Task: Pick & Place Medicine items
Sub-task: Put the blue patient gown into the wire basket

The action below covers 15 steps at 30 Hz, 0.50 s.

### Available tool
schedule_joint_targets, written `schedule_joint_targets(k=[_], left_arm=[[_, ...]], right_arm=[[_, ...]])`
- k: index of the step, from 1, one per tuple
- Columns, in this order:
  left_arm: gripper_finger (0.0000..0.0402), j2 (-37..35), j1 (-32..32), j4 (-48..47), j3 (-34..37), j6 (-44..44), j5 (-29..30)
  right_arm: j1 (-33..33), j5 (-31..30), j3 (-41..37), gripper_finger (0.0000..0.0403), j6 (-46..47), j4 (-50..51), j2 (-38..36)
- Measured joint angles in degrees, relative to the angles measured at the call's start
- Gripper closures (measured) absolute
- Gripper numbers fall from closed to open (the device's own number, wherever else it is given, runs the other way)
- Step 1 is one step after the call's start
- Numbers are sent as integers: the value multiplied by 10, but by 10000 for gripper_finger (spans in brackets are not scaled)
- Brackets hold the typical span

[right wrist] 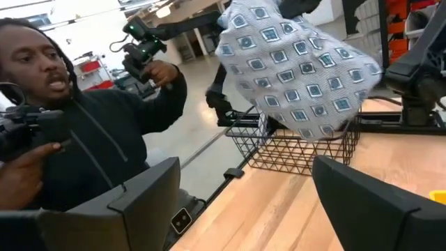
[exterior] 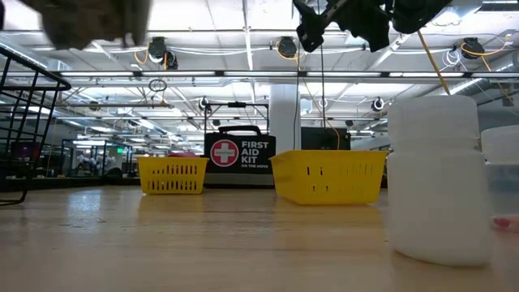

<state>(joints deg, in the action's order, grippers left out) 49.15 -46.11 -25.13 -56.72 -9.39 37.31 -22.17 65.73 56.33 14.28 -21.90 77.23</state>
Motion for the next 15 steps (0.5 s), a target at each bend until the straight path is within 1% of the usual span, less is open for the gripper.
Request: schedule_joint_targets(k=[3, 7, 10, 11, 15], left_arm=[[356, -9, -59, -63, 0, 77, 53], [356, -16, -118, -94, 0, 178, 56], [356, -15, -156, -123, 0, 268, 33], [356, -13, -168, -134, 0, 298, 37], [356, -2, -217, -205, 0, 408, 84]], right_arm=[[0, -1, -2, 92, 0, -5, 0], [0, -1, -2, 92, 0, -5, 0], [0, -2, -2, 92, 0, -6, 0], [0, -2, -2, 92, 0, -6, 0], [0, -14, -2, 92, -2, -6, 0]])
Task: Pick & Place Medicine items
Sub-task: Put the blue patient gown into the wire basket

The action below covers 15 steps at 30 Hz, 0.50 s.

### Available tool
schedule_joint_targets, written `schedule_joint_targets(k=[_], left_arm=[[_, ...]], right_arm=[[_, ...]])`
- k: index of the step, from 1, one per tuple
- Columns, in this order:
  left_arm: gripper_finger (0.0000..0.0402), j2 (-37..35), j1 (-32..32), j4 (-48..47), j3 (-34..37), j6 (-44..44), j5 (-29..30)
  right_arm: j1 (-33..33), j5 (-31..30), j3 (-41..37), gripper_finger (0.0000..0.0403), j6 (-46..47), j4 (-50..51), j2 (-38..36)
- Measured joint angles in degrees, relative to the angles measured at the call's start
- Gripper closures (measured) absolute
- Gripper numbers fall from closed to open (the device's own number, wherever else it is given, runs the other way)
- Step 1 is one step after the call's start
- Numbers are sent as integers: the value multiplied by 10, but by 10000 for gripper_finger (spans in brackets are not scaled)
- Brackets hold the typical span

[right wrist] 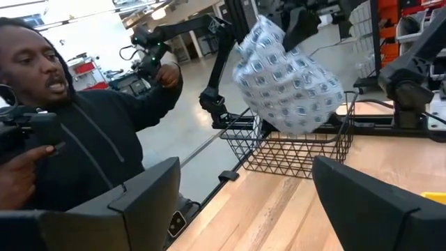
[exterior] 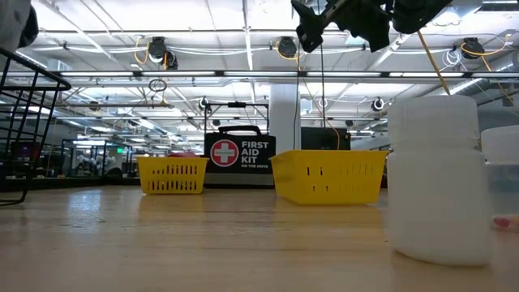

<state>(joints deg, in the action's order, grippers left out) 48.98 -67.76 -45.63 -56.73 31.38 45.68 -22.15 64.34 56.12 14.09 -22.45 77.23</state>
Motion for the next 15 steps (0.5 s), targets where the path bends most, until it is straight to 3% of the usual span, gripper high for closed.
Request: schedule_joint_targets(k=[3, 6, 10, 15], left_arm=[[356, 20, -34, -47, 0, 31, 31], [356, 53, -63, -80, 0, 5, 31], [356, 97, -91, -85, 0, -10, 39], [355, 151, -109, -95, 0, 42, 74]], right_arm=[[0, 1, 0, 92, -2, 0, 0], [0, 1, 0, 92, -2, 0, 0], [0, 0, 0, 92, -3, 0, 0], [0, 0, 0, 92, -2, 0, 0]])
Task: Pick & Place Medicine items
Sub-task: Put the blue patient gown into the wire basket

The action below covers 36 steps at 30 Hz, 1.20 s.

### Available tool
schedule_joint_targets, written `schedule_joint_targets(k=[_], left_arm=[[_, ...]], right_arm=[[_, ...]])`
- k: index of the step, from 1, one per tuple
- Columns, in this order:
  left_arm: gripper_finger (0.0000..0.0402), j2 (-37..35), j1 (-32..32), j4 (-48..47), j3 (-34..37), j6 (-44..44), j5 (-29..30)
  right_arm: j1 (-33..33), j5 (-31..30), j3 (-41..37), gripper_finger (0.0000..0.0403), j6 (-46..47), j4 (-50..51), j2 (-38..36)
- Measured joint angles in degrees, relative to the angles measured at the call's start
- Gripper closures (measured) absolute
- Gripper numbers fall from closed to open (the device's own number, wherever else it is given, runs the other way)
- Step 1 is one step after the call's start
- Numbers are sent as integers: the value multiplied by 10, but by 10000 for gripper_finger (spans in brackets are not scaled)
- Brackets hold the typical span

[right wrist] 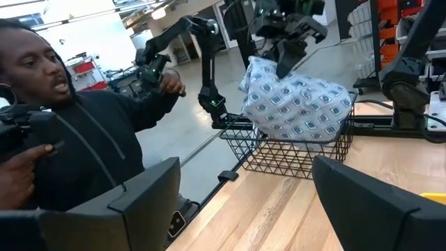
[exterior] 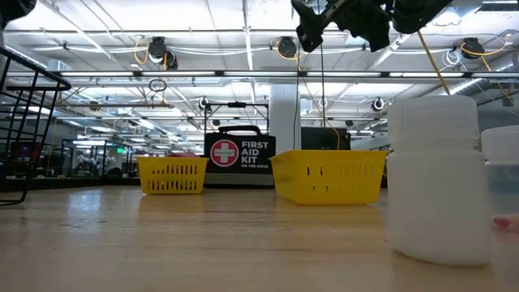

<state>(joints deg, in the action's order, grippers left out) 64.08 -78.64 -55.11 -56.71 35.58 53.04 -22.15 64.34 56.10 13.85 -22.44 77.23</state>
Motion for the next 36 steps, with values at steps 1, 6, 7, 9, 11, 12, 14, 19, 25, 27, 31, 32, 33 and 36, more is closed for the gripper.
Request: schedule_joint_targets(k=[1, 6, 7, 9, 11, 12, 14, 19, 25, 27, 31, 32, 33, 36], left_arm=[[353, 12, 0, -4, 0, 18, 0], [353, 70, 0, -9, 0, 126, -32], [354, 82, -2, -9, 0, 148, -44], [354, 104, -9, -8, 0, 182, -59], [353, 123, -19, -8, 0, 203, -61], [351, 130, -22, -10, 0, 214, -61], [347, 142, -26, -10, -1, 235, -62], [351, 148, -26, -11, -1, 261, -79], [325, 145, -12, -12, 0, 273, -94], [305, 139, -6, -11, 1, 290, -94], [273, 137, 4, -8, 2, 324, -87], [267, 137, 6, -8, 2, 329, -85], [262, 137, 9, -8, 2, 332, -85], [251, 137, 17, -4, 1, 336, -83]], right_arm=[[0, 0, 0, 92, 0, 0, 0], [0, 0, 0, 92, 0, 0, 0], [0, 1, 0, 92, 0, 0, 0], [0, 2, 0, 92, 0, 0, 0], [0, 2, 0, 92, 0, 0, 0], [0, 1, 0, 92, 0, 0, 0], [0, -4, 0, 92, 0, 0, 0], [0, -29, 0, 92, 14, 0, 0], [0, -30, 0, 92, 20, 0, 0], [0, -30, 0, 92, 20, 0, 0], [0, -30, 0, 92, 32, 0, 0], [0, -30, 0, 92, 34, 0, 0], [0, -30, 0, 92, 35, 0, 0], [0, -30, 0, 92, 35, 0, 0]])
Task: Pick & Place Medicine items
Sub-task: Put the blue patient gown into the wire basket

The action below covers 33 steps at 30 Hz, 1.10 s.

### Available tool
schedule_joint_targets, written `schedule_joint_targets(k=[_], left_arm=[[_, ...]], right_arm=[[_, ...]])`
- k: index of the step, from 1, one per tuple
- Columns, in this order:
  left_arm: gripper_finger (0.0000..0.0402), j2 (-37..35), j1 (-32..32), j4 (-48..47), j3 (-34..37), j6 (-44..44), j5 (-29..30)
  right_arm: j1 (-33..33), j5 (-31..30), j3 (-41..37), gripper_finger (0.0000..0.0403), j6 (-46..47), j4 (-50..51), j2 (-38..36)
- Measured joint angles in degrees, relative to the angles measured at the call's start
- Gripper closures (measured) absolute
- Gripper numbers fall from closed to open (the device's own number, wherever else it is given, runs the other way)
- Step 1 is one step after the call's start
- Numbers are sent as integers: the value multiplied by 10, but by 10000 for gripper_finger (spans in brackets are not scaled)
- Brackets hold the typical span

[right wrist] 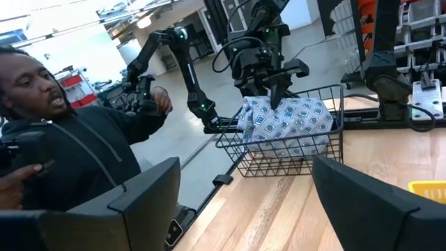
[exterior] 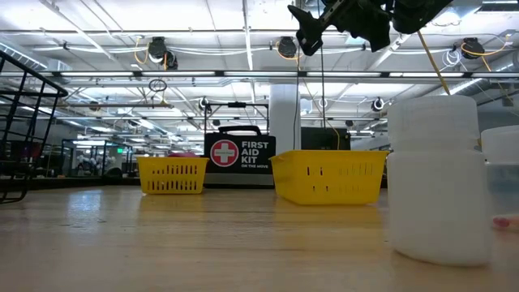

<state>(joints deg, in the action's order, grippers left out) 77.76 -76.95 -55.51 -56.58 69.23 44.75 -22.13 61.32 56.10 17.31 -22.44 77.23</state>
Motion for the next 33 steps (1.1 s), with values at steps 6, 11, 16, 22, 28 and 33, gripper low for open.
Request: schedule_joint_targets(k=[6, 11, 16, 22, 28, 33], left_arm=[[246, 0, 26, 50, -1, -6, 1], [245, 0, 41, 86, -1, -36, -19], [245, -1, 51, 73, -1, -12, -12], [233, -1, 63, 52, -1, 29, -12], [210, -2, 58, 83, -1, -64, -29], [204, -20, 51, 111, -2, -111, -27]], right_arm=[[0, 0, 0, 92, -1, 0, 0], [0, 0, 0, 92, -1, 0, 0], [0, 0, 0, 92, 0, 0, 0], [0, 0, 0, 92, 0, 0, 0], [0, 0, 0, 92, 0, 0, 0], [0, 0, 0, 92, 0, 0, 0]])
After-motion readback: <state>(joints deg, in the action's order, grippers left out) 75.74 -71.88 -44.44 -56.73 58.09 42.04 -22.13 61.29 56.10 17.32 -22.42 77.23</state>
